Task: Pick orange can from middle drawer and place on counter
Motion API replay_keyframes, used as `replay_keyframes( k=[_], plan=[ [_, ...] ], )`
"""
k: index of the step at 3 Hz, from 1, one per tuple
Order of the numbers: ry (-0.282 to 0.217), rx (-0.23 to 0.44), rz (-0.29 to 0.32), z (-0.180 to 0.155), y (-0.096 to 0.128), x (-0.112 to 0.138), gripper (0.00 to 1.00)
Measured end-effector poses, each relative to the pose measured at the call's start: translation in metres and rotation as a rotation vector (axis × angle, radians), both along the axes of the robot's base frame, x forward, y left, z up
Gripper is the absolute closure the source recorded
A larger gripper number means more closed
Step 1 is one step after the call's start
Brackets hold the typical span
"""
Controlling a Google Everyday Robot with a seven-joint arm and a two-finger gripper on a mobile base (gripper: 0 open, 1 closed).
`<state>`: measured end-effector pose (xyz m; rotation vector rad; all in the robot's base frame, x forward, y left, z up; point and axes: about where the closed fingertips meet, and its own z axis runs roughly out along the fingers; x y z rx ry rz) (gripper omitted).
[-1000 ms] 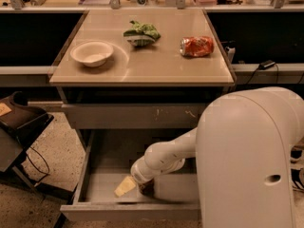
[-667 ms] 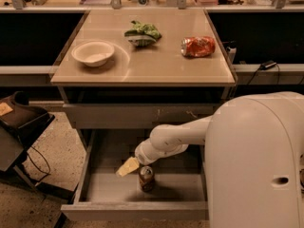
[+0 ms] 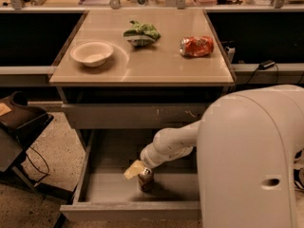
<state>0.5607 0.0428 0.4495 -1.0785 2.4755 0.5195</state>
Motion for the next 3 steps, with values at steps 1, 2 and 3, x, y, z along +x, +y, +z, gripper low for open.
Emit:
replay_keyframes(
  k=[1,2,3],
  plan=[
    [0.040,-0.015,-0.067,-0.020,-0.030,-0.011,0.00],
    [0.042,-0.015,-0.097,-0.021,-0.047,-0.012,0.00],
    [0.080,-0.017,-0.106,-0.025,-0.051,-0.031,0.00]
  ],
)
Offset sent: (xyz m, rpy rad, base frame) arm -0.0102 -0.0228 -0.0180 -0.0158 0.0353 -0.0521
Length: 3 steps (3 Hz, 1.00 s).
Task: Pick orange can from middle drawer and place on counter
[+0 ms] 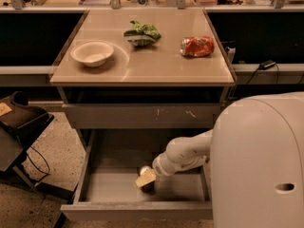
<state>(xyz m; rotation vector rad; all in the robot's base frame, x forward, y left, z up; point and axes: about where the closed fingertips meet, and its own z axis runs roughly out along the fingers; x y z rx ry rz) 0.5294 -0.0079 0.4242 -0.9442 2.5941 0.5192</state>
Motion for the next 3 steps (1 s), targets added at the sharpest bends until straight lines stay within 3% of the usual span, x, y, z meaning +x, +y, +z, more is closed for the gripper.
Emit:
replay_keyframes(
  k=[1,2,3],
  plan=[
    [0.029,0.002,0.019,-0.0212,0.0176,-0.0042,0.00],
    [0.034,0.001,0.021,-0.0241,0.0188,-0.0057,0.00],
    [0.034,0.001,0.021,-0.0241,0.0188,-0.0057,0.19]
  ],
)
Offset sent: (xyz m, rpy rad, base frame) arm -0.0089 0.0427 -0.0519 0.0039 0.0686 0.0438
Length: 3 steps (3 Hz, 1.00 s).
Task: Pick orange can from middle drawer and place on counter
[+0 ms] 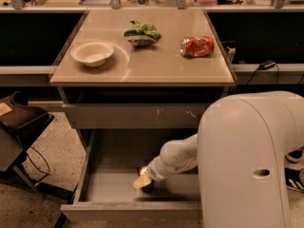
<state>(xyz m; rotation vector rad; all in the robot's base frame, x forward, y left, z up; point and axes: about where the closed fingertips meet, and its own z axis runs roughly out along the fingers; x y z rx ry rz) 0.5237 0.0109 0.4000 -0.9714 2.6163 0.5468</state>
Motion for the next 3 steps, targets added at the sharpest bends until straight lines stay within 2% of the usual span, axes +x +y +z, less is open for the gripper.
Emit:
replay_keyframes(
  k=[2,3],
  plan=[
    [0.000,0.000,0.000,0.002,0.000,0.000,0.65],
    [-0.042,0.012,-0.063,0.042,-0.039,0.014,0.88]
  ],
)
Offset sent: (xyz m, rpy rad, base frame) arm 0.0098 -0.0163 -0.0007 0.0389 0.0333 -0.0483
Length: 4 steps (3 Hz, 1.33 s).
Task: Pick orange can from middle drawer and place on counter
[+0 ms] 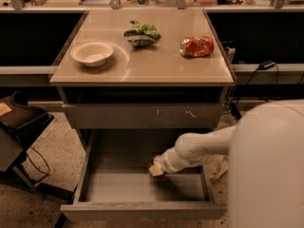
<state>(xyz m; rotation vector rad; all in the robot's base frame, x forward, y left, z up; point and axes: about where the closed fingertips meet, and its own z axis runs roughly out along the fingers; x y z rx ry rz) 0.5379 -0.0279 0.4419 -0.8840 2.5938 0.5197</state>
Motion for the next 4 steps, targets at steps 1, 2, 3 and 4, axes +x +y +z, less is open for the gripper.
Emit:
replay_keyframes(
  k=[1,2,3,4],
  plan=[
    [-0.073,0.025,-0.111,0.082,-0.070,-0.003,1.00],
    [-0.139,0.033,-0.253,0.164,-0.145,-0.037,1.00],
    [-0.210,0.013,-0.311,0.207,-0.178,-0.047,1.00],
    [-0.210,0.013,-0.311,0.207,-0.178,-0.047,1.00]
  ],
)
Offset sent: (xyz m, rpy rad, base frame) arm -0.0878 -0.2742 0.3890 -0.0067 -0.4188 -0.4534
